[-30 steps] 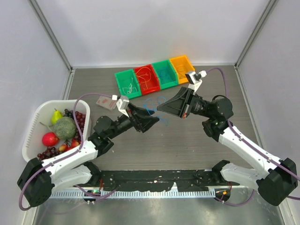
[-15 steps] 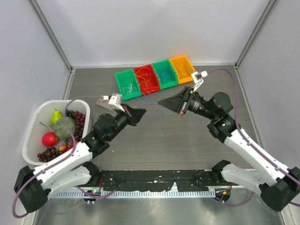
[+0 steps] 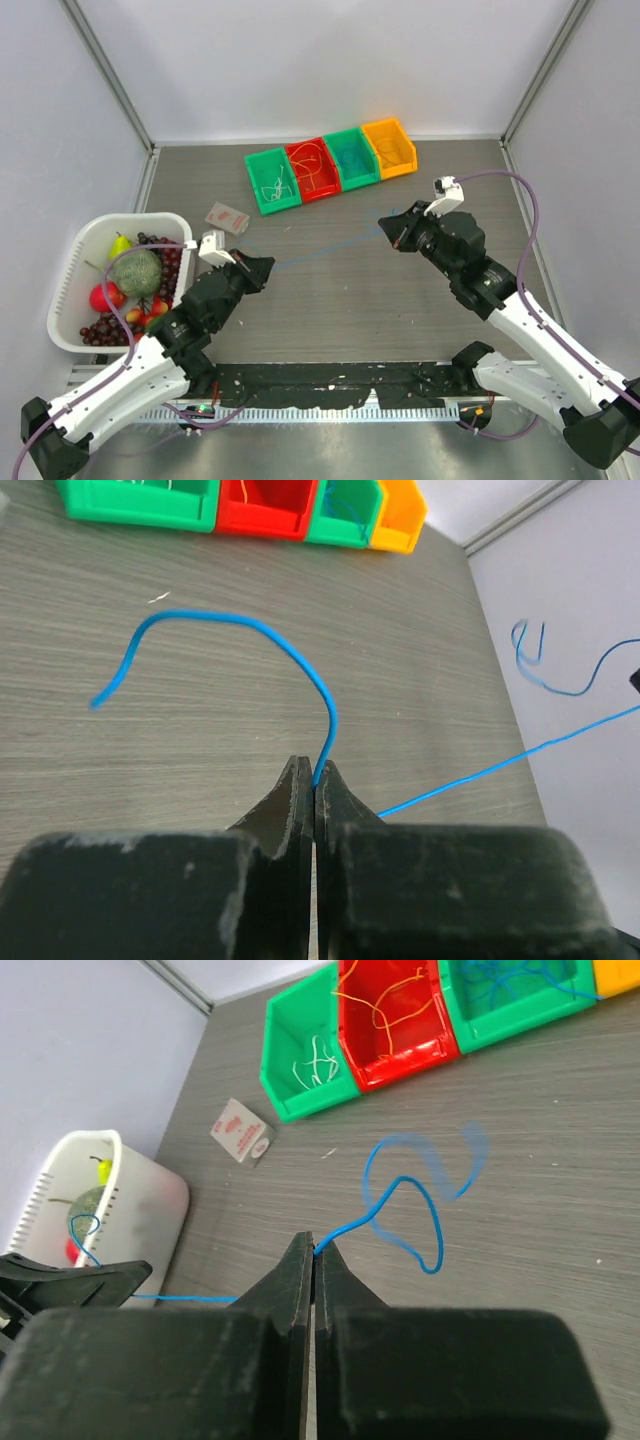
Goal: Untangle the cables
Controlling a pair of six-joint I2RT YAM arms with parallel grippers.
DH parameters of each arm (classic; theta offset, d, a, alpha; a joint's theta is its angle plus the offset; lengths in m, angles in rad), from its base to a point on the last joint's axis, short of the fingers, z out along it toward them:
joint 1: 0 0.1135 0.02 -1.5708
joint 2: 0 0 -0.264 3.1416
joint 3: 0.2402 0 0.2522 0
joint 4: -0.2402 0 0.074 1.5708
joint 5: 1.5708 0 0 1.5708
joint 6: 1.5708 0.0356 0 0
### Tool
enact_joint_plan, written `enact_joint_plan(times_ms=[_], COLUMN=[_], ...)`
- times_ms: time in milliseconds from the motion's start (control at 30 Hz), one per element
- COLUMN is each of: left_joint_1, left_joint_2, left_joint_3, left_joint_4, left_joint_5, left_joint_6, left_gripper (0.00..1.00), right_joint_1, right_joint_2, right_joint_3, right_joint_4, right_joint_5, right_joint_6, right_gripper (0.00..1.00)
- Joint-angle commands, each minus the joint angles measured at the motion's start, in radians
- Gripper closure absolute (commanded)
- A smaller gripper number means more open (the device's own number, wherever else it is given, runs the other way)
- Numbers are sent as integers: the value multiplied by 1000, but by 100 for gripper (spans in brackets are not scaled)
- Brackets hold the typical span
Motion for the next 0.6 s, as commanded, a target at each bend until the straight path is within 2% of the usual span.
enact_joint_plan(times_ms=[0,200,233,267,300,367,400,500,567], left_joint_1=[4,6,4,7,7,9,9,12,12], left_joint_2=[43,224,265,310,342,388,405,407,377], left_joint_3=[40,104,135,165,196,230,236,229,203], left_joint_4=[-87,-58,-79,-112,-137,-163,-169,-193,-180], left_joint_5=[-69,70,99,122,145,193,207,213,219], left_joint_6=[-1,-15,-12,-12,-5,22,30,38,38], left_gripper=[100,100,95,83,67,44,35,21,18], right_joint_1=[-5,-6,-6,-11,-16,-32,-49,-69,-86], right_joint_2=[-16,75,105,126,158,221,240,344,405], right_joint_3=[33,141,156,187,199,248,280,360,418], right_joint_4=[29,1,-20,-29,-35,-45,-48,-49,-42], right_joint_5=[131,-24,-27,-43,-50,-91,-112,-107,-95], right_joint_6=[-51,-100,-105,-108,-117,-131,-145,-186,-219], right_gripper=[99,100,99,99,99,99,99,99,99])
